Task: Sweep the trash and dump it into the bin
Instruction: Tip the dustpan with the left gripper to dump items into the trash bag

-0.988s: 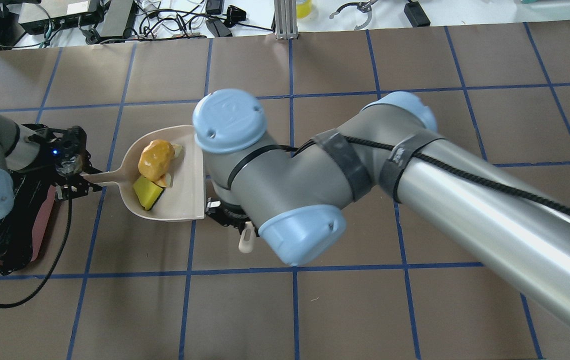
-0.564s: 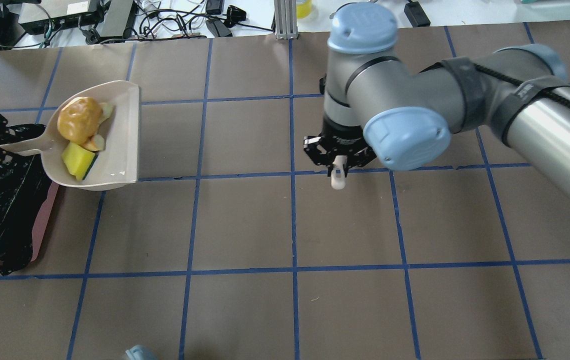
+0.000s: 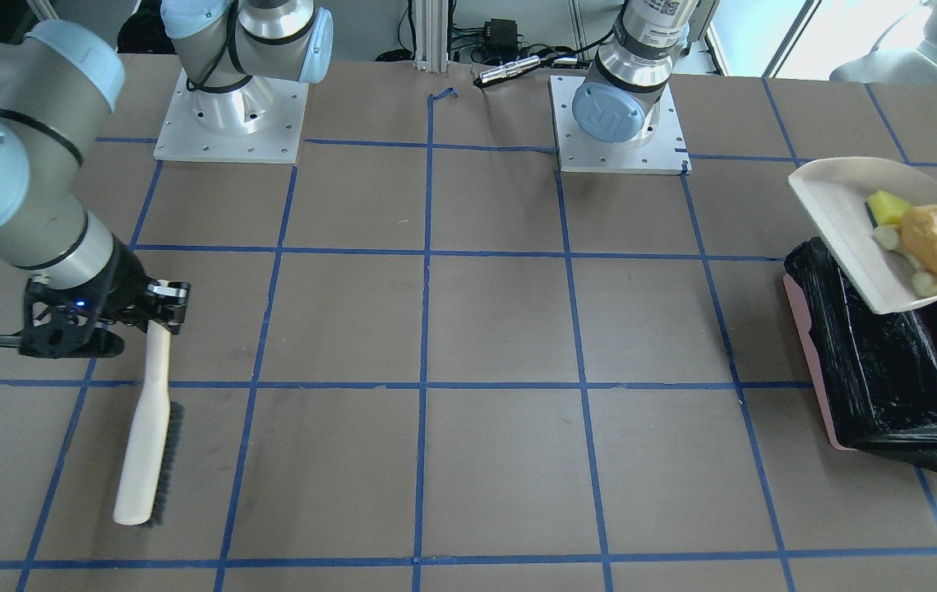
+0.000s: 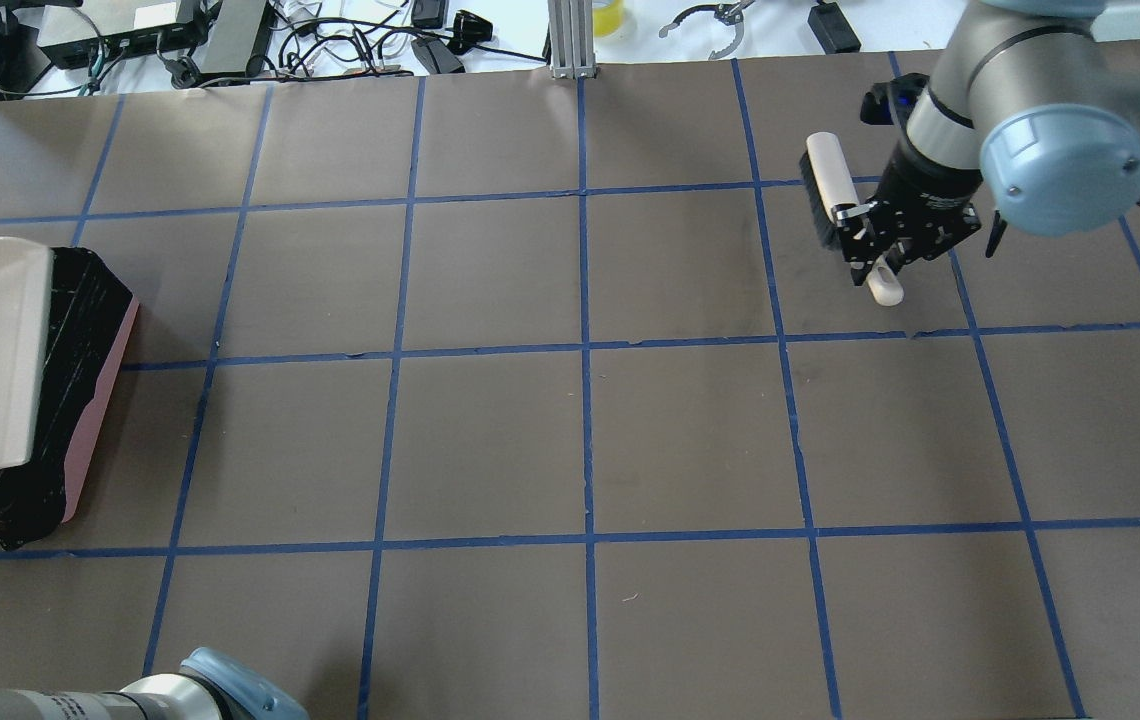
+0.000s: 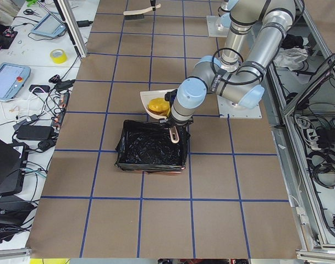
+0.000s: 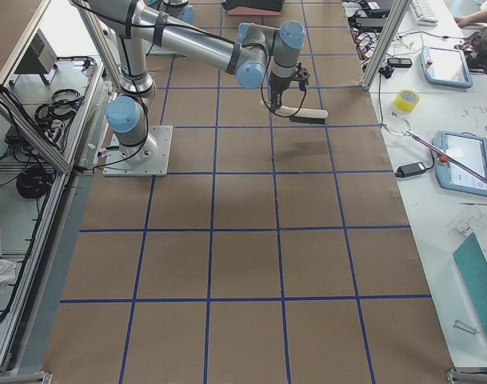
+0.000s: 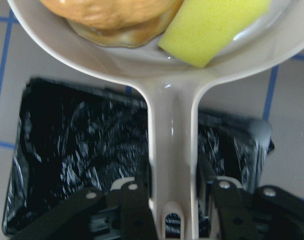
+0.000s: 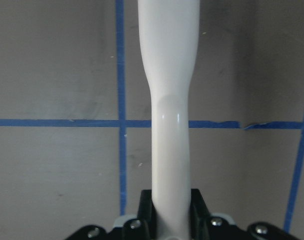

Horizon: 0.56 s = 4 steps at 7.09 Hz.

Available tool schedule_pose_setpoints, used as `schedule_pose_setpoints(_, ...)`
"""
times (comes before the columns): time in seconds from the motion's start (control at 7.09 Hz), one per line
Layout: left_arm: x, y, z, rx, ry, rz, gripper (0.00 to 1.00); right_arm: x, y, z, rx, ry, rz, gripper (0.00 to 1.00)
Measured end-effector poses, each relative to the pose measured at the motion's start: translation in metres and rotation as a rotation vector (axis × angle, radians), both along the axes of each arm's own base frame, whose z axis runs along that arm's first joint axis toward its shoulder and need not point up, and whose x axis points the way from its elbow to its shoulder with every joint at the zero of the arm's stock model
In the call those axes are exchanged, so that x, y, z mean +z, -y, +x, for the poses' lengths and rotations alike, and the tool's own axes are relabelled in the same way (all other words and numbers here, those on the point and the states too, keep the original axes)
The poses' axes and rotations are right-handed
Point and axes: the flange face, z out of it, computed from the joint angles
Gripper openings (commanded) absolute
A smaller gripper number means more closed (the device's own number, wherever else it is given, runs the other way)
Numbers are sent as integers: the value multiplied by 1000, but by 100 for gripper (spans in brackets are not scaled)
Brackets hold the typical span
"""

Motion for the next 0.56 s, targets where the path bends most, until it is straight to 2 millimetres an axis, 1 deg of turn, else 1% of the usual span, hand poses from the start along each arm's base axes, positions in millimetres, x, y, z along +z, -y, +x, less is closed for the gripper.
schedule_pose_setpoints(0.14, 20, -9, 23, 8, 105, 23, 0, -1, 3, -40, 0, -37, -7, 0)
schedule_pose_setpoints(0.28, 41, -13, 39, 18, 245, 51, 0, -5, 5, -76, -8, -55, -13, 0)
schedule_pose_setpoints(0.42, 61, -12, 47, 24, 403, 79, 0, -18, 10, -105, -13, -59, -16, 0)
schedule_pose_setpoints(0.56, 76, -3, 46, 22, 552, 110, 0, -34, 15, -127, -21, -55, -13, 0)
